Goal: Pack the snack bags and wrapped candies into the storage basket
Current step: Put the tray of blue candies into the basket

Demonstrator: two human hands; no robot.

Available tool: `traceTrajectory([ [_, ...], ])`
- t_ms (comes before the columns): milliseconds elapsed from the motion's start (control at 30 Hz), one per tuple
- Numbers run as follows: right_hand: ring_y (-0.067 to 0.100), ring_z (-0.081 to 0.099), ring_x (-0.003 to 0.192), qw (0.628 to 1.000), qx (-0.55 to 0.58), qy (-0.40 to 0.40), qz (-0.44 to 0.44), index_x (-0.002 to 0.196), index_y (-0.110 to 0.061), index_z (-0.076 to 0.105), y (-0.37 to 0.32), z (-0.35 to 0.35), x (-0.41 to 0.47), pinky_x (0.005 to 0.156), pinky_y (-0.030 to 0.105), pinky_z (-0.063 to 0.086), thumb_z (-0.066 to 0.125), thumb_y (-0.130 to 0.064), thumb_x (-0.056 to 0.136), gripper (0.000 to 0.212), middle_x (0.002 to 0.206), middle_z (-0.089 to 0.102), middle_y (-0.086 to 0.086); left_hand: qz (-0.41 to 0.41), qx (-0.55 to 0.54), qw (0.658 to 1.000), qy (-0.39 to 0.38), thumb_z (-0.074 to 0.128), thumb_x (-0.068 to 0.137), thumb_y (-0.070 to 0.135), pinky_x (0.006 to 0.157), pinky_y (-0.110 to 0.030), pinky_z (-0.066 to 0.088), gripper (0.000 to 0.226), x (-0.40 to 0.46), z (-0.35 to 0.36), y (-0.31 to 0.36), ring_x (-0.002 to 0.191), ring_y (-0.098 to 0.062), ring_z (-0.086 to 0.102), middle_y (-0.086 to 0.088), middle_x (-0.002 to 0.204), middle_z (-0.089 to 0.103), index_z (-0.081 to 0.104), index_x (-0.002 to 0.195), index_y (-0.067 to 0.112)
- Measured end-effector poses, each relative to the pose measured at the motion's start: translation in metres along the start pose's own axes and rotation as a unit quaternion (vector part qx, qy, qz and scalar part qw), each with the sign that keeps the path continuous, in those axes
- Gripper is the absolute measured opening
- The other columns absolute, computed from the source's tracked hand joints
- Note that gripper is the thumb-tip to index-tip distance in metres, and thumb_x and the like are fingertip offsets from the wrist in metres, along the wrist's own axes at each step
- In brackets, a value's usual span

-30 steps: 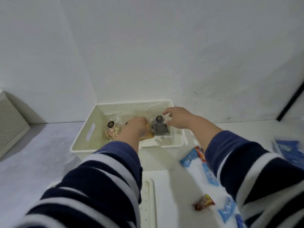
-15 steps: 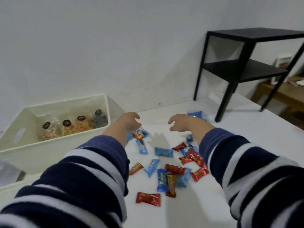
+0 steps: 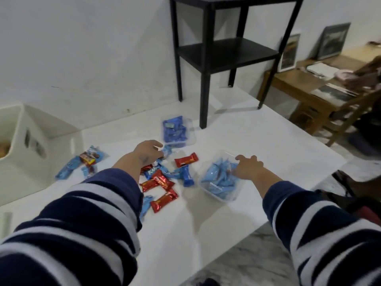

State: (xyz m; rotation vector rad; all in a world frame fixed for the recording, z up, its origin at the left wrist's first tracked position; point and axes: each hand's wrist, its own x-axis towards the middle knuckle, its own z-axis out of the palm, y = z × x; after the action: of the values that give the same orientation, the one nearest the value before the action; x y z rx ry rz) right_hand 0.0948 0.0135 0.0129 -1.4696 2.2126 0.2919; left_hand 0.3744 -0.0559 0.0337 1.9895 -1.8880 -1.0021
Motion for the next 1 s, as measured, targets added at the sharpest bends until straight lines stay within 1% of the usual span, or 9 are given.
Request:
traceTrajectory([
  [100, 0.034, 0.037, 0.124, 0.986, 0.145, -0.055, 0.057, 0.145, -0.03, 0.024, 0.015, 0.017, 0.008, 0.097, 0.044, 0.047, 0.057, -0.045, 0.083, 0.071, 0.135, 0.038, 0.013, -0.003, 0.03, 0.999, -0.016, 0.061, 0.091, 0.018, 0.099, -0.034, 0.045, 0.038, 0.013, 0.014, 0.013, 0.115, -0.03, 0.057, -0.014, 0.128, 0.059, 0.056, 0.128, 0.01],
  [167, 0.035, 0.051, 0.113, 0.945, 0.31, -0.075, 0.076, 0.142, -0.034, 0.026, 0.016, 0.025, 0.009, 0.08, 0.047, 0.058, 0.062, -0.039, 0.082, 0.071, 0.128, 0.048, 0.013, -0.005, 0.04, 0.999, -0.019, 0.061, 0.091, 0.018, 0.1, -0.036, 0.046, 0.038, 0.023, 0.019, 0.019, 0.113, -0.031, 0.059, -0.014, 0.128, 0.059, 0.056, 0.127, 0.009],
  [233, 0.035, 0.062, 0.101, 0.894, 0.437, -0.066, 0.078, 0.143, -0.032, 0.03, 0.014, 0.026, 0.008, 0.075, 0.05, 0.06, 0.06, -0.028, 0.087, 0.064, 0.123, 0.056, 0.011, -0.006, 0.055, 0.998, -0.012, 0.059, 0.092, 0.019, 0.102, -0.036, 0.045, 0.038, 0.034, 0.022, 0.023, 0.116, -0.031, 0.057, -0.014, 0.132, 0.055, 0.055, 0.129, 0.009],
  [333, 0.039, 0.062, 0.106, 0.876, 0.477, -0.049, 0.056, 0.142, -0.022, 0.039, 0.014, 0.025, 0.017, 0.084, 0.054, 0.056, 0.052, -0.014, 0.094, 0.051, 0.129, 0.055, 0.012, -0.007, 0.086, 0.996, 0.001, 0.059, 0.093, 0.021, 0.105, -0.034, 0.04, 0.04, 0.051, 0.022, 0.023, 0.123, -0.031, 0.05, -0.013, 0.138, 0.05, 0.054, 0.131, 0.01],
  [467, 0.037, 0.062, 0.098, 0.829, 0.55, -0.059, 0.084, 0.142, -0.034, 0.044, 0.019, 0.022, 0.047, 0.082, 0.055, 0.056, 0.044, 0.007, 0.092, 0.065, 0.13, 0.055, 0.012, -0.019, 0.091, 0.996, -0.006, 0.058, 0.093, 0.022, 0.098, -0.031, 0.04, 0.04, 0.074, 0.017, 0.015, 0.121, -0.031, 0.052, -0.014, 0.138, 0.05, 0.054, 0.131, 0.011],
  [567, 0.029, 0.058, 0.077, 0.843, 0.529, -0.073, 0.06, 0.139, -0.032, 0.049, 0.015, 0.001, 0.063, 0.078, 0.053, 0.056, 0.041, 0.014, 0.088, 0.07, 0.11, 0.057, 0.011, -0.022, 0.084, 0.996, -0.012, 0.058, 0.093, 0.02, 0.095, -0.031, 0.042, 0.038, 0.093, 0.011, 0.011, 0.118, -0.031, 0.054, -0.014, 0.137, 0.051, 0.055, 0.129, 0.01],
  [700, 0.026, 0.058, 0.075, 0.873, 0.479, -0.089, -0.012, 0.141, -0.029, 0.047, -0.021, -0.055, 0.075, 0.077, 0.048, 0.055, 0.043, 0.011, 0.09, 0.064, 0.093, 0.058, 0.008, -0.013, 0.079, 0.996, -0.025, 0.052, 0.096, 0.025, 0.095, -0.03, 0.04, 0.04, 0.117, 0.001, 0.008, 0.121, -0.03, 0.051, -0.013, 0.139, 0.048, 0.051, 0.134, 0.011],
  [867, 0.024, 0.06, 0.082, 0.897, 0.427, -0.071, -0.093, 0.142, -0.029, 0.044, -0.102, -0.091, 0.1, 0.079, 0.047, 0.057, 0.047, 0.007, 0.09, 0.064, 0.113, 0.058, 0.009, -0.019, 0.048, 0.998, -0.017, 0.023, 0.103, 0.04, 0.103, -0.033, 0.034, 0.053, 0.146, -0.009, 0.002, 0.128, -0.032, 0.046, -0.016, 0.142, 0.048, 0.048, 0.136, 0.007],
  [1000, 0.031, 0.064, 0.1, 0.911, 0.398, -0.077, -0.08, 0.143, -0.033, 0.043, -0.159, -0.091, 0.128, 0.081, 0.049, 0.058, 0.044, 0.006, 0.091, 0.065, 0.129, 0.058, 0.01, -0.049, -0.088, 0.995, -0.01, 0.006, 0.095, 0.061, 0.112, -0.045, 0.032, 0.076, 0.159, -0.013, 0.0, 0.133, -0.033, 0.042, -0.016, 0.146, 0.043, 0.038, 0.145, 0.015],
])
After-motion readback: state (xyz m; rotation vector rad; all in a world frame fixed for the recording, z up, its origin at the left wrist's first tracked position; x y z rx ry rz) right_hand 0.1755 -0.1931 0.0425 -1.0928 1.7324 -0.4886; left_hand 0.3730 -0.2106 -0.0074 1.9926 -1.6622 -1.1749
